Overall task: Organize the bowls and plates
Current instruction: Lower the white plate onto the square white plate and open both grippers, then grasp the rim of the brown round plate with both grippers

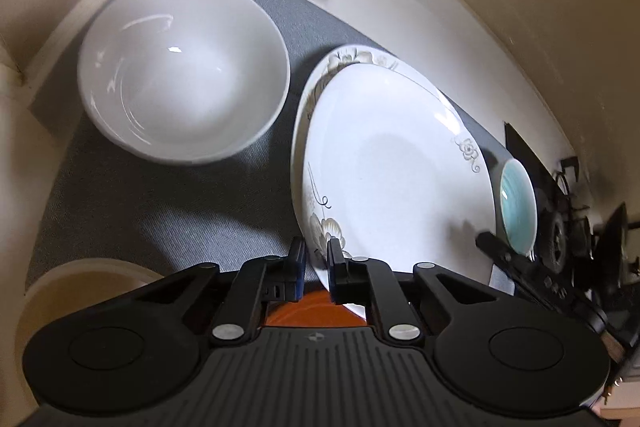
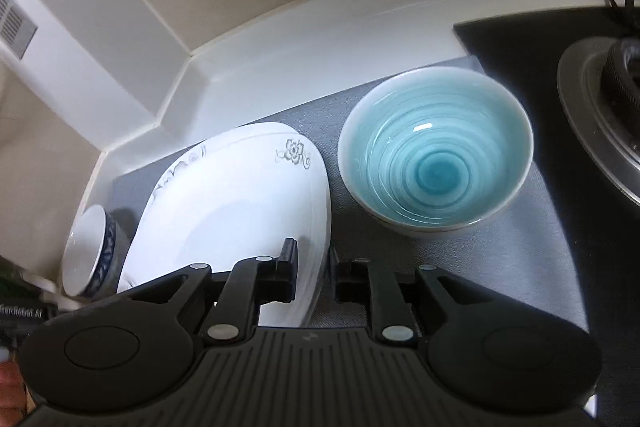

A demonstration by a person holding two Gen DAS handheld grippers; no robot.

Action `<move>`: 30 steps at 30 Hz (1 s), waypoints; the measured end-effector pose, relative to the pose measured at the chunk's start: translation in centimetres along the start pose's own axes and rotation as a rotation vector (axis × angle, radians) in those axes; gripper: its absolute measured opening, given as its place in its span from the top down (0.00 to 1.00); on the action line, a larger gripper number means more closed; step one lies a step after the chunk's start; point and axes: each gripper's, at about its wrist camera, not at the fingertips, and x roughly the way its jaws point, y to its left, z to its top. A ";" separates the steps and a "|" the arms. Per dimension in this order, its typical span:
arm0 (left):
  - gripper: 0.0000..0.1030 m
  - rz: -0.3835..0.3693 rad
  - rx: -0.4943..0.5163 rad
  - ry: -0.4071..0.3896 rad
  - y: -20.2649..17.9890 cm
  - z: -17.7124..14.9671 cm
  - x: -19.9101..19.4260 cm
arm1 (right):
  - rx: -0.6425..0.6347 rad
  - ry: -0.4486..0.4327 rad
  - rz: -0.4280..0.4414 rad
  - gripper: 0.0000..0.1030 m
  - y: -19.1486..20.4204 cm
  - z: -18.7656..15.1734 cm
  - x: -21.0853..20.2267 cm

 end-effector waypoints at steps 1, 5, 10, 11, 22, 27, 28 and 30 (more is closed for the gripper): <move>0.88 0.002 0.003 -0.002 -0.1 0.1 0.2 | 0.003 0.009 0.007 0.82 -0.1 -0.2 -0.1; 0.88 0.005 0.015 -0.002 -0.3 0.1 0.5 | 0.013 0.042 -0.039 0.52 -0.5 -1.1 0.0; 0.87 0.013 0.036 -0.005 -0.2 0.4 0.8 | 0.062 0.091 -0.023 0.00 -1.3 -2.9 0.2; 0.87 0.014 0.041 -0.007 -0.3 0.4 0.9 | 0.056 0.097 -0.028 0.00 -1.3 -3.1 0.5; 0.87 0.111 0.194 -0.051 -2.4 -0.3 0.5 | -0.019 0.074 -0.162 0.00 1.1 -3.3 0.4; 0.87 0.097 0.145 -0.049 -1.7 0.3 0.6 | -0.092 0.075 -0.101 0.00 1.5 -3.9 0.0; 0.87 0.097 0.140 -0.055 -1.5 0.4 0.5 | -0.101 0.080 -0.110 0.00 1.7 -3.8 -0.1; 0.87 0.082 0.128 -0.053 -1.2 0.4 0.3 | -0.142 0.094 -0.147 0.00 2.4 -3.5 -0.5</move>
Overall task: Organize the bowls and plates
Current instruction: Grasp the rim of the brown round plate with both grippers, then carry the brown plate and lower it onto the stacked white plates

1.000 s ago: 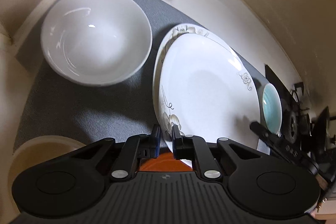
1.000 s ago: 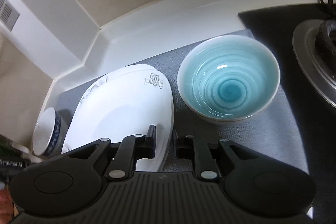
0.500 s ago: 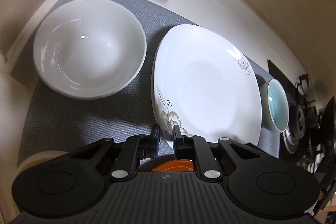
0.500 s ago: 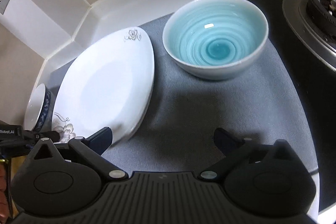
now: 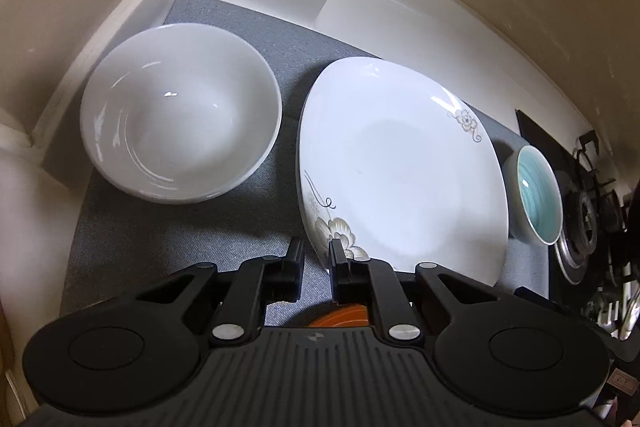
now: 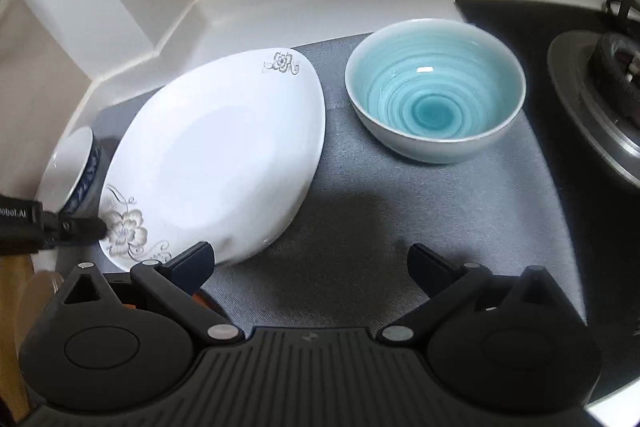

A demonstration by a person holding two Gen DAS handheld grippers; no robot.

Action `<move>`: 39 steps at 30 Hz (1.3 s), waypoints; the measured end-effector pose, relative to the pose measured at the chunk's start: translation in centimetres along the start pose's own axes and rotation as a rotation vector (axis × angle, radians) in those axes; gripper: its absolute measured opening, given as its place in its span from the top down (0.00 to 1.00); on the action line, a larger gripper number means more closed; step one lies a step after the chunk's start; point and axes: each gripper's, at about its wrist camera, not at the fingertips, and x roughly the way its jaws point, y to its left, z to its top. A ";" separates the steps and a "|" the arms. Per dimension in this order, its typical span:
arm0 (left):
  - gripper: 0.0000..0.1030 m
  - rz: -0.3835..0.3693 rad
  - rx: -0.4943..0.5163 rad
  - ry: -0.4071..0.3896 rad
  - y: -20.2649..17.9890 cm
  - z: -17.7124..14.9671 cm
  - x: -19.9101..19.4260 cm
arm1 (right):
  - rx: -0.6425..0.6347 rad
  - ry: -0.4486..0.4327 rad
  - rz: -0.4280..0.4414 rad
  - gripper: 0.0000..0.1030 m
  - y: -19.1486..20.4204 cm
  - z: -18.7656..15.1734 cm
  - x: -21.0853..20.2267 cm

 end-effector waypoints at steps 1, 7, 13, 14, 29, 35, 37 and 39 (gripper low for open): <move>0.87 -0.007 -0.004 -0.001 0.1 -0.1 0.0 | -0.012 -0.019 -0.005 0.01 0.1 0.1 -0.5; 0.87 -0.006 -0.011 -0.017 0.2 0.5 0.5 | -0.030 -0.019 0.103 0.60 0.2 1.4 0.0; 0.87 -0.002 -0.021 -0.017 0.5 0.6 0.2 | -0.005 -0.023 0.094 0.79 0.1 2.1 0.3; 0.87 0.003 0.000 -0.024 0.3 0.3 -0.4 | 0.008 -0.029 0.098 0.78 -0.1 1.9 -0.1; 0.80 0.016 0.164 0.079 -1.7 -5.2 -2.3 | -0.245 0.154 0.051 0.91 3.4 -6.6 -1.3; 0.64 -0.007 0.241 0.148 -3.2 -6.4 -1.2 | -0.137 0.142 -0.015 0.91 -0.9 -7.5 -3.5; 0.52 0.010 0.275 0.161 -4.0 -7.1 -0.6 | -0.099 0.135 -0.004 0.89 -2.1 -8.0 -3.9; 0.52 0.033 0.313 0.168 -4.8 -7.8 -0.2 | -0.067 0.123 0.032 0.76 -2.8 -8.5 -4.5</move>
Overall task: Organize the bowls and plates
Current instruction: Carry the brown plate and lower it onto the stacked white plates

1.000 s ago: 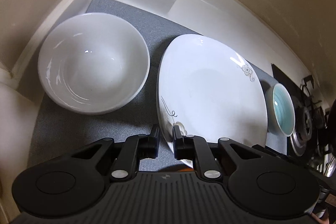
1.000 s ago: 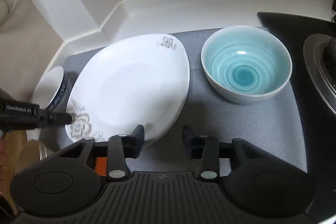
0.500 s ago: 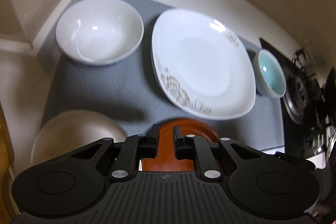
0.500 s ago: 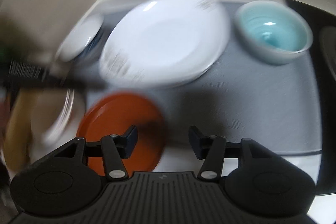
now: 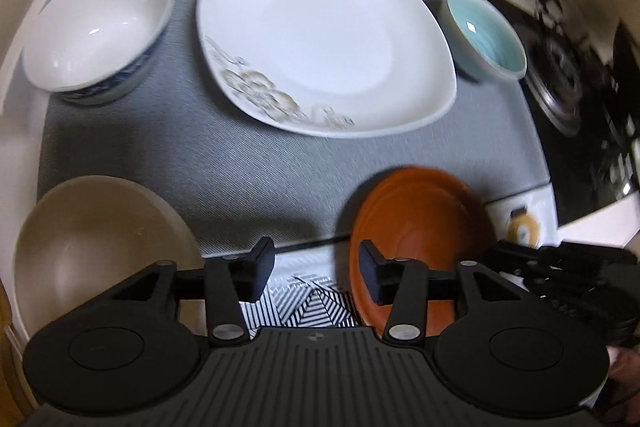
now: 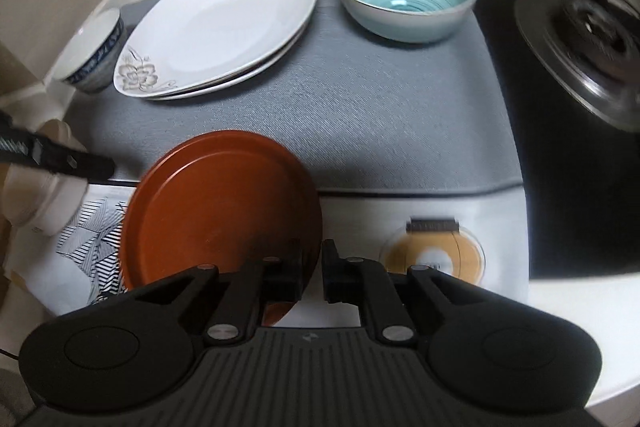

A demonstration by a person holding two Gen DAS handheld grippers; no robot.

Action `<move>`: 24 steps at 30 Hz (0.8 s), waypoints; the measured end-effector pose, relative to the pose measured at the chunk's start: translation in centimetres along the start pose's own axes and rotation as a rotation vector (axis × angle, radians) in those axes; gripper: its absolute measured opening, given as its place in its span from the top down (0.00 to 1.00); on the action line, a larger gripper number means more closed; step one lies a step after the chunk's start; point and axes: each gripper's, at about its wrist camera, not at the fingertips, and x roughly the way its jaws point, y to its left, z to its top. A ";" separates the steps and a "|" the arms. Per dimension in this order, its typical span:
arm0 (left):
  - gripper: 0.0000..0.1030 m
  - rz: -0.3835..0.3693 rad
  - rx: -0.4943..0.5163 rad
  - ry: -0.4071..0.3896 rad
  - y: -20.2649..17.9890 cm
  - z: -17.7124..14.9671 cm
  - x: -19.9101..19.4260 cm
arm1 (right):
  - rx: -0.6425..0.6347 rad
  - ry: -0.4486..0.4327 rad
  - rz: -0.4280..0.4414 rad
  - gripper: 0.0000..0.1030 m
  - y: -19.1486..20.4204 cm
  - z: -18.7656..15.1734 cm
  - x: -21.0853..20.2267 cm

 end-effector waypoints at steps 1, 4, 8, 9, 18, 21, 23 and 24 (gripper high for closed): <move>0.50 0.009 0.015 0.003 -0.5 -0.2 0.2 | 0.014 -0.012 0.017 0.57 0.0 -0.2 -0.2; 0.49 0.026 0.042 0.012 -1.6 -0.5 0.9 | 0.029 -0.018 0.037 0.44 -0.1 -0.6 -0.5; 0.55 0.014 0.072 0.008 -2.5 -1.0 2.1 | -0.009 -0.023 0.029 0.44 0.6 -0.9 -0.4; 0.68 0.038 0.084 0.010 -2.7 -1.1 2.6 | -0.013 -0.020 0.025 0.44 0.6 -0.9 -0.4; 0.91 0.079 0.130 -0.020 -3.3 -1.9 3.2 | -0.036 -0.023 0.046 0.52 1.0 -1.6 0.3; 0.90 0.104 0.134 0.002 -3.6 -2.0 2.9 | -0.036 -0.089 0.051 0.86 1.1 -1.7 -0.7; 0.90 0.092 0.099 0.014 -3.2 -1.9 2.2 | -0.051 -0.112 0.056 0.88 1.3 -1.6 -1.4; 0.90 0.079 0.079 0.016 -3.0 -1.9 1.7 | -0.067 -0.119 0.051 0.88 1.6 -1.6 -1.7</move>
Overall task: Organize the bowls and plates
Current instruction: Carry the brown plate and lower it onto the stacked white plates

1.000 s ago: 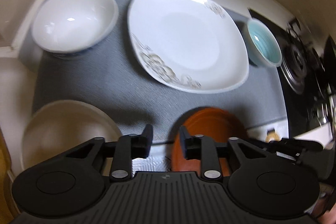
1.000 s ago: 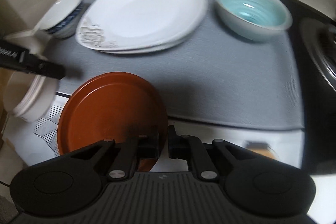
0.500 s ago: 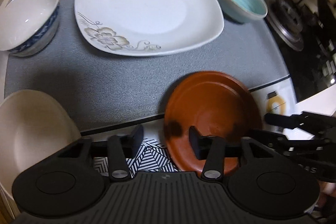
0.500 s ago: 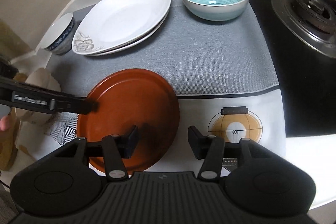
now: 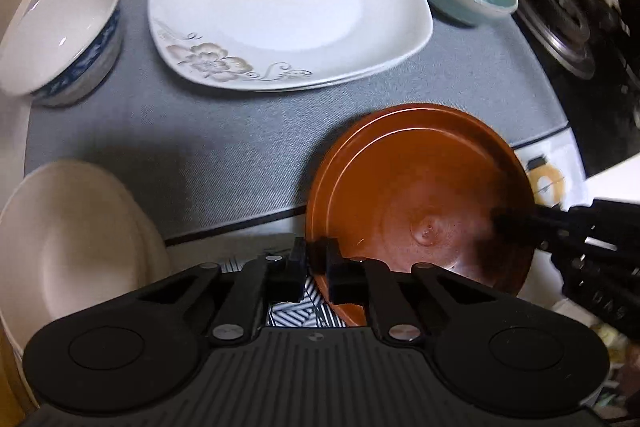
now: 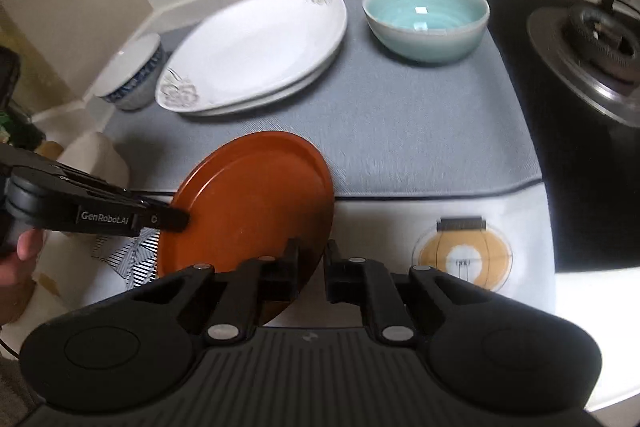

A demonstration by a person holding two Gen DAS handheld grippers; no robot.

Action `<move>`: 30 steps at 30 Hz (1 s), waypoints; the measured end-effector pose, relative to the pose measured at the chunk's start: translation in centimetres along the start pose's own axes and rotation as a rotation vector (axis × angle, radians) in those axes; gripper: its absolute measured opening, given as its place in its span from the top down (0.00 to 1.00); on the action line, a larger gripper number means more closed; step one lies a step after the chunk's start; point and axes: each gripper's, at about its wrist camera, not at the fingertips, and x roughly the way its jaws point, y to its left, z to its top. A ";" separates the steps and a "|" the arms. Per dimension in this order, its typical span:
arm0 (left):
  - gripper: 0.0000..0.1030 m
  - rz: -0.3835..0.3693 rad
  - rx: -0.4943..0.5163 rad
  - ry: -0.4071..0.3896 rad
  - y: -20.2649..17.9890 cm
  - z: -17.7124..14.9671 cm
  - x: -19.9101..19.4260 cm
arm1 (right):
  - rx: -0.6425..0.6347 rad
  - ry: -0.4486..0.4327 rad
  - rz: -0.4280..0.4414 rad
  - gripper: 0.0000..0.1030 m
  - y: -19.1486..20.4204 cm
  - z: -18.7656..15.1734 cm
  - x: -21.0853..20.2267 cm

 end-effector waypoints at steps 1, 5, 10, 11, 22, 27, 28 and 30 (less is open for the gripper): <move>0.90 -0.012 -0.013 -0.001 0.3 0.1 -0.5 | -0.014 -0.010 -0.005 0.88 0.2 0.2 -0.4; 0.90 -0.046 -0.054 -0.040 1.4 0.6 -2.9 | -0.048 -0.018 -0.023 0.88 0.9 0.9 -1.1; 0.90 -0.094 -0.083 -0.097 2.8 1.9 -5.5 | 0.019 -0.006 0.019 0.89 0.8 1.6 -1.3; 0.90 -0.113 -0.094 -0.102 3.2 2.2 -5.8 | 0.043 -0.005 0.029 0.88 0.6 1.8 -1.4; 0.90 -0.172 -0.213 -0.172 6.5 4.9 -7.2 | 0.069 -0.045 0.052 0.89 2.2 5.4 -1.5; 0.90 -0.156 -0.218 -0.217 7.3 6.7 -7.2 | 0.070 -0.048 0.027 0.89 3.1 7.2 -0.5; 0.90 -0.143 -0.214 -0.226 7.2 7.2 -6.9 | 0.077 -0.047 0.017 0.89 3.2 7.7 0.1; 0.90 -0.105 -0.191 -0.240 7.0 7.9 -6.3 | 0.074 -0.057 -0.009 0.89 3.7 8.7 1.0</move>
